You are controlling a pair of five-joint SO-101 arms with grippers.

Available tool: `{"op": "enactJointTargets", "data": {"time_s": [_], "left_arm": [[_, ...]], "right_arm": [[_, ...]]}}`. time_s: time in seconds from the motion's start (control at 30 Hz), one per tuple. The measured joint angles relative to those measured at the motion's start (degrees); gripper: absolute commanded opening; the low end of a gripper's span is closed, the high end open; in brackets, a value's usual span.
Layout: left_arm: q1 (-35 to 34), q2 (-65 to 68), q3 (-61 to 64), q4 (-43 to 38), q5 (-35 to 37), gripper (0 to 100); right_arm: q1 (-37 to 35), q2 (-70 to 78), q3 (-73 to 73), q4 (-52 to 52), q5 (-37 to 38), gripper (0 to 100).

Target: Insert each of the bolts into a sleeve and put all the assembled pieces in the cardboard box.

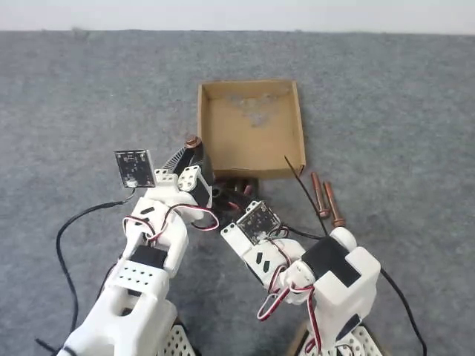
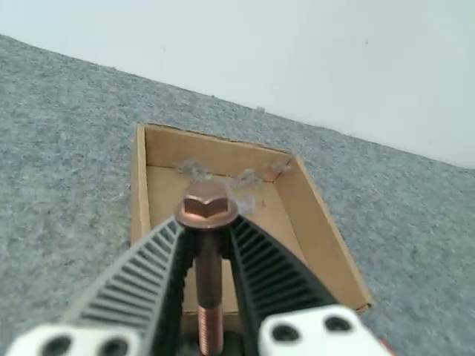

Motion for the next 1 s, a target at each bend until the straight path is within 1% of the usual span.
{"op": "enactJointTargets", "data": {"time_s": [0.1, 0.2, 0.3, 0.4, 0.87, 1.0], "left_arm": [[0.0, 0.0, 0.0, 0.0, 0.0, 1], [0.0, 0.0, 0.0, 0.0, 0.0, 1], [0.7, 0.0, 0.0, 0.0, 0.0, 1], [1.8, 0.0, 0.0, 1.8, 0.0, 1], [1.8, 0.0, 0.0, 2.7, 0.0, 1], [2.3, 0.0, 0.0, 5.7, -0.4, 1]], "right_arm": [[0.0, -1.5, -0.1, 3.3, 0.0, 0.6], [0.0, -2.6, -0.1, 4.6, 0.0, 0.6], [0.0, -2.7, -0.1, 4.8, 0.0, 0.6], [0.0, -2.7, -0.1, 4.8, 0.0, 0.6], [1.1, -2.8, -0.1, 4.9, 0.0, 0.6], [1.2, -2.8, -0.1, 5.0, 0.0, 0.6]]}}
